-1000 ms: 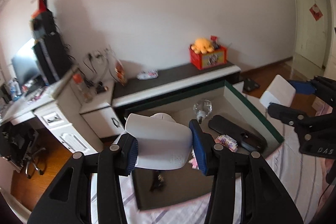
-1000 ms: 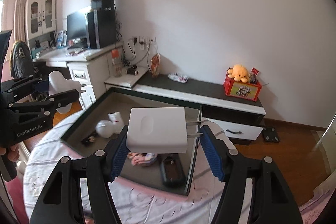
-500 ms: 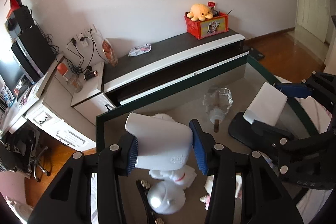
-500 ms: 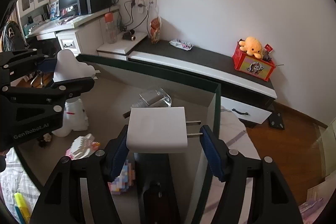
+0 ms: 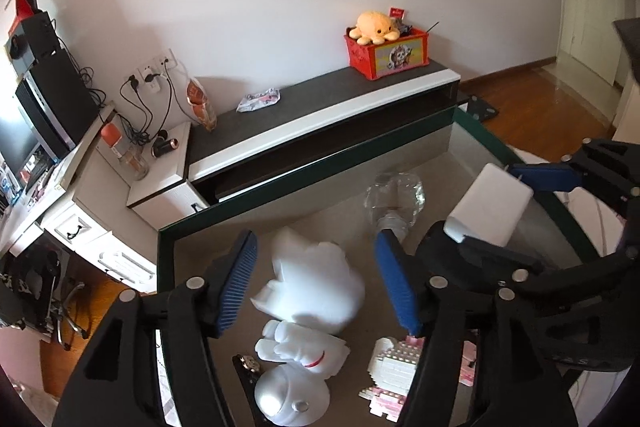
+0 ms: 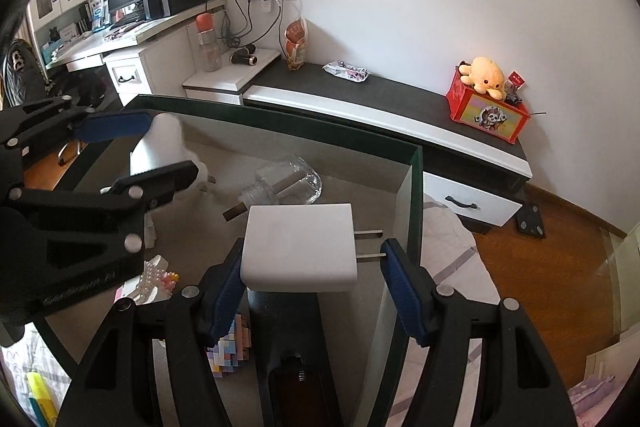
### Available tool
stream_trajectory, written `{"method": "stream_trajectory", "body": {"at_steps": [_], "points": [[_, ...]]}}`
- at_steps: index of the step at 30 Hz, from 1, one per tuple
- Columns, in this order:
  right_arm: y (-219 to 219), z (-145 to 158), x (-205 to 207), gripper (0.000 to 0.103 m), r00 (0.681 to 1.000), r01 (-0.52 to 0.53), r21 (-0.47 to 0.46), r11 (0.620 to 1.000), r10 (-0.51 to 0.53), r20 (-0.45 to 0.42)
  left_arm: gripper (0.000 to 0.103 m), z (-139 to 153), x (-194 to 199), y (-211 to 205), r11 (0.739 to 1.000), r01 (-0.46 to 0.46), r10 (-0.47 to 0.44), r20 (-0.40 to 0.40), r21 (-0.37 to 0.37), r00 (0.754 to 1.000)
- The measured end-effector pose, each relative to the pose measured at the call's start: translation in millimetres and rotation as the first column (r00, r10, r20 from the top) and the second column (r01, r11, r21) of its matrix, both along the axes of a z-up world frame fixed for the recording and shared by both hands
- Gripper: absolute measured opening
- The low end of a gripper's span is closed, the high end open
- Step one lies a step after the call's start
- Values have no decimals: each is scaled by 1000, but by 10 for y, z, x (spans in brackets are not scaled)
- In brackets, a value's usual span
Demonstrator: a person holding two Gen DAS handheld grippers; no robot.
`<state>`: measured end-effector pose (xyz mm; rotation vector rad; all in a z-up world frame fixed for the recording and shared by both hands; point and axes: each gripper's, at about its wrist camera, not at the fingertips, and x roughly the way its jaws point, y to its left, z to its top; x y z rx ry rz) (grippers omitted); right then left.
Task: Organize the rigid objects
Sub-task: 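Carry the white piece and white charger into the pink box and release both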
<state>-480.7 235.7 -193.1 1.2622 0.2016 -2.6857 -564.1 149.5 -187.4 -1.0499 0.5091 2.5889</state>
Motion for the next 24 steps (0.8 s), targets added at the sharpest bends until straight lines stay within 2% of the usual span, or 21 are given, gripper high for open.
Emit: {"method": "stream_trajectory", "body": {"at_steps": [3, 12, 16, 19, 24], "points": [[-5, -2, -3, 67, 1000, 5, 1, 1000, -5, 3, 79, 56, 59, -17, 1000, -10, 10, -28, -8, 1000], [31, 6, -2, 67, 999, 44, -4, 999, -44, -7, 92, 245, 257, -113, 1000, -17, 17, -62, -6, 998], [35, 35, 28, 69, 998, 60, -8, 998, -60, -33, 94, 313, 374, -144, 1000, -19, 18, -73, -12, 997], [24, 97, 95, 80, 997, 57, -27, 998, -58, -58, 95, 390, 496, -202, 1000, -28, 27, -88, -10, 996], [-29, 361, 393, 80, 990, 51, -22, 998, -54, -129, 99, 584, 786, -405, 998, -48, 53, -127, 39, 991]]}}
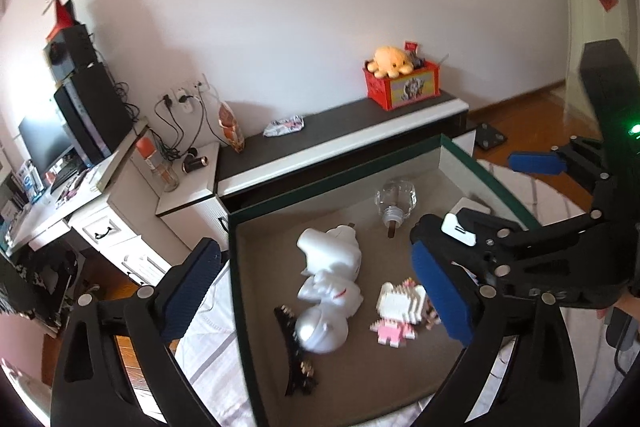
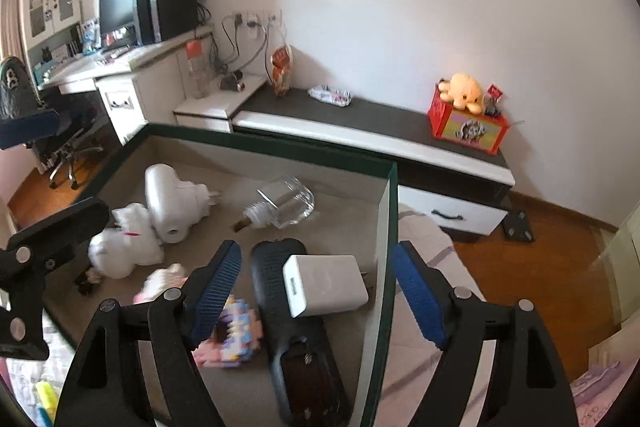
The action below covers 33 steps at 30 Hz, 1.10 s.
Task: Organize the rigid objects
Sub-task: 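Carry the white piece and white charger into the pink box and release both, then move both tools back toward the highlighters and copper can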
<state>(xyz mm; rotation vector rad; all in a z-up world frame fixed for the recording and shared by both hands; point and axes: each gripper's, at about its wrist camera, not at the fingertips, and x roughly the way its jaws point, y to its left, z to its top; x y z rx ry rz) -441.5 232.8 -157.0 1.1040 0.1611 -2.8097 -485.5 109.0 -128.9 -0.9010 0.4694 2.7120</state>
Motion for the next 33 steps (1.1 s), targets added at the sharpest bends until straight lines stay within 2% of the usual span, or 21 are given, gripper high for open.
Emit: {"method": "stream_trajectory", "body": {"at_steps": [6, 10, 15, 17, 20, 22, 25, 33], "points": [[-83, 394, 591, 86, 994, -24, -14, 1000, 23, -108, 103, 295, 565, -303, 997, -59, 64, -102, 54, 993], [-152, 608, 1090, 103, 980, -26, -17, 1000, 22, -198, 103, 474, 1040, -494, 989, -79, 98, -159, 124, 982], [-251, 775, 1742, 103, 958, -28, -31, 999, 18, -285, 103, 569, 1727, -638, 983, -103, 138, -245, 152, 960], [-285, 819, 2013, 103, 950, -29, -41, 999, 14, -313, 103, 544, 1986, -684, 982, -99, 139, -260, 160, 956], [-348, 839, 2351, 103, 941, -24, -46, 999, 7, -337, 103, 472, 2333, -742, 979, -145, 183, -287, 146, 940], [-373, 844, 2593, 103, 934, -11, -49, 999, -7, -357, 103, 443, 2561, -810, 972, -161, 206, -294, 169, 933], [-407, 855, 2913, 103, 924, 5, -52, 999, -25, -383, 103, 440, 2837, -897, 967, -136, 198, -294, 218, 935], [-455, 867, 3401, 103, 920, 2, -83, 997, -34, -390, 103, 491, 3304, -1029, 961, -138, 213, -321, 240, 923]]}}
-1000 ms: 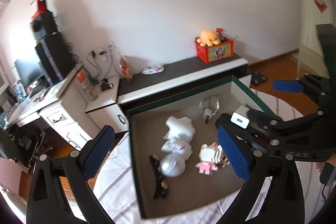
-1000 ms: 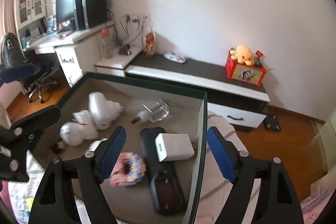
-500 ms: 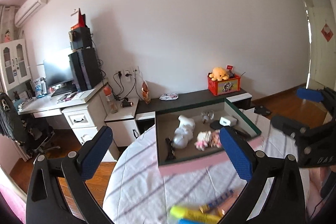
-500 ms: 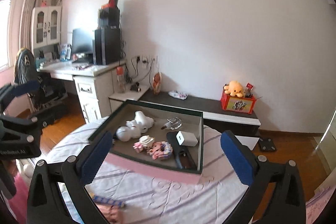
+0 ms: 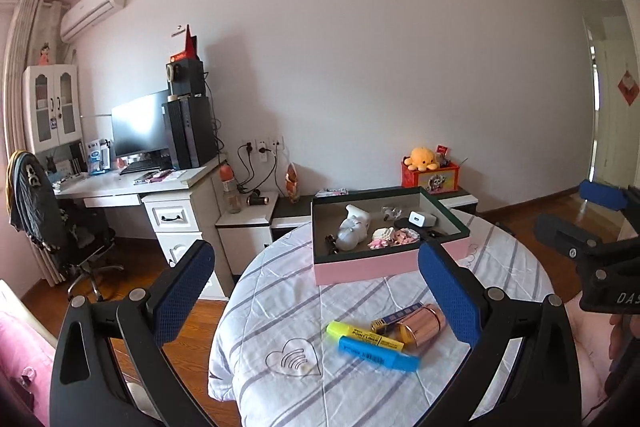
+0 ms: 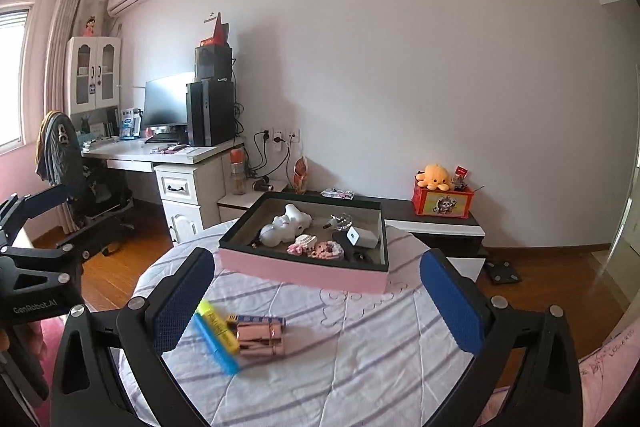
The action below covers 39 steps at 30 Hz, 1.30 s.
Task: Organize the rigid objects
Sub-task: 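Move both tools back toward the highlighters and copper can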
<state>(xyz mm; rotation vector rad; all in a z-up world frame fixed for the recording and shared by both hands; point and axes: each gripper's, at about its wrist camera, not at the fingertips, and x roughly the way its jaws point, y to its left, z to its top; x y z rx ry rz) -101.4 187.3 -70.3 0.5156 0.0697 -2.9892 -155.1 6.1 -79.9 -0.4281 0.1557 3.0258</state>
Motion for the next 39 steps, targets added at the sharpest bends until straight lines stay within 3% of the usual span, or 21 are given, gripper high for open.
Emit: {"method": "stream_trajectory", "body": {"at_steps": [12, 18, 24, 31, 39], "points": [[-21, -50, 166, 103, 999, 17, 4, 1000, -17, 31, 103, -10, 177, 35, 1000, 17, -16, 11, -23, 1000], [-16, -156, 111, 103, 998, 16, 8, 1000, -17, 60, 103, -120, 94, 59, 999, 15, -13, 45, -40, 999], [34, -390, -71, 103, 991, 20, 1, 1000, -20, 131, 103, -378, -126, 36, 998, -4, 12, 127, -65, 992], [113, -756, -339, 103, 974, 33, -13, 999, -29, 226, 103, -824, -435, 107, 998, 21, -4, 263, -61, 965], [309, -1133, -588, 103, 945, 67, -26, 997, -55, 322, 103, -1320, -649, 528, 991, 120, -90, 396, -52, 914]]}}
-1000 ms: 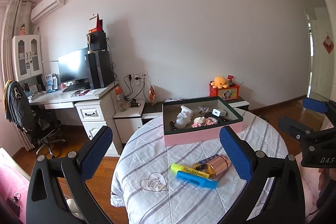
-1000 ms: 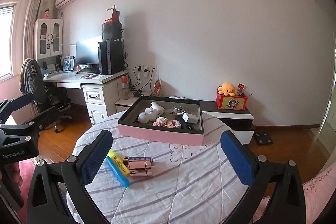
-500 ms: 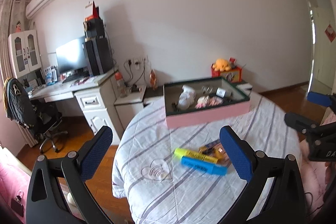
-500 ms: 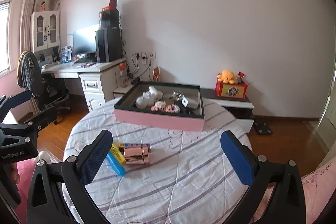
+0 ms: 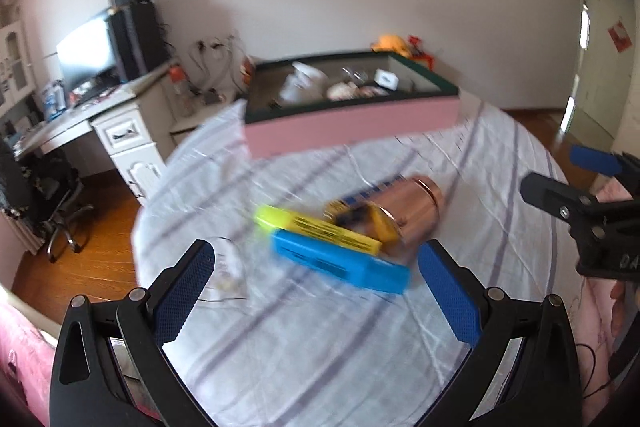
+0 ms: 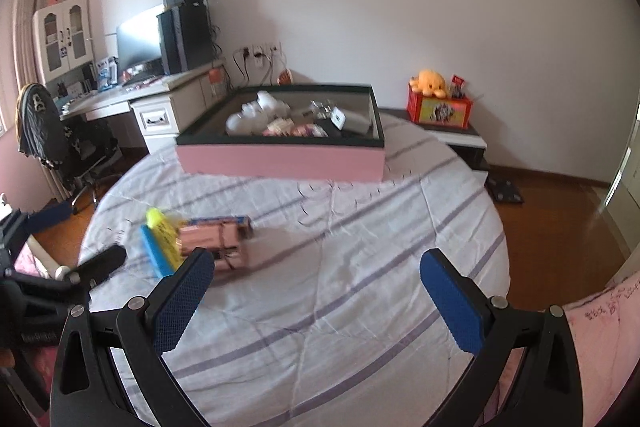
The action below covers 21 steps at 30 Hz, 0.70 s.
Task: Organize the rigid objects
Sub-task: 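Move both tools back toward the highlighters and copper can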
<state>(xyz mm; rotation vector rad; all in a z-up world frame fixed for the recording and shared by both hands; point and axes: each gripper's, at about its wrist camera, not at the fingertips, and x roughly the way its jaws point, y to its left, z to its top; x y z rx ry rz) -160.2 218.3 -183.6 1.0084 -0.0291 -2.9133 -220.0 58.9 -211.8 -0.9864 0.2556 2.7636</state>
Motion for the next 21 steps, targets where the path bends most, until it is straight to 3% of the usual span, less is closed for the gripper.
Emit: {"method": "stream_trajectory", "body": {"at_steps": [6, 16, 21], "points": [[106, -165, -114, 103, 999, 17, -19, 1000, -16, 42, 103, -265, -133, 108, 999, 1, 2, 74, -44, 997], [-191, -306, -284, 103, 994, -60, -8, 998, 61, 89, 103, -404, -153, -355, 993, -110, 115, 110, -53, 987], [-476, -363, -404, 103, 986, -125, 22, 992, 122, 110, 103, -445, -145, -543, 991, -137, 137, 133, -7, 982]]}}
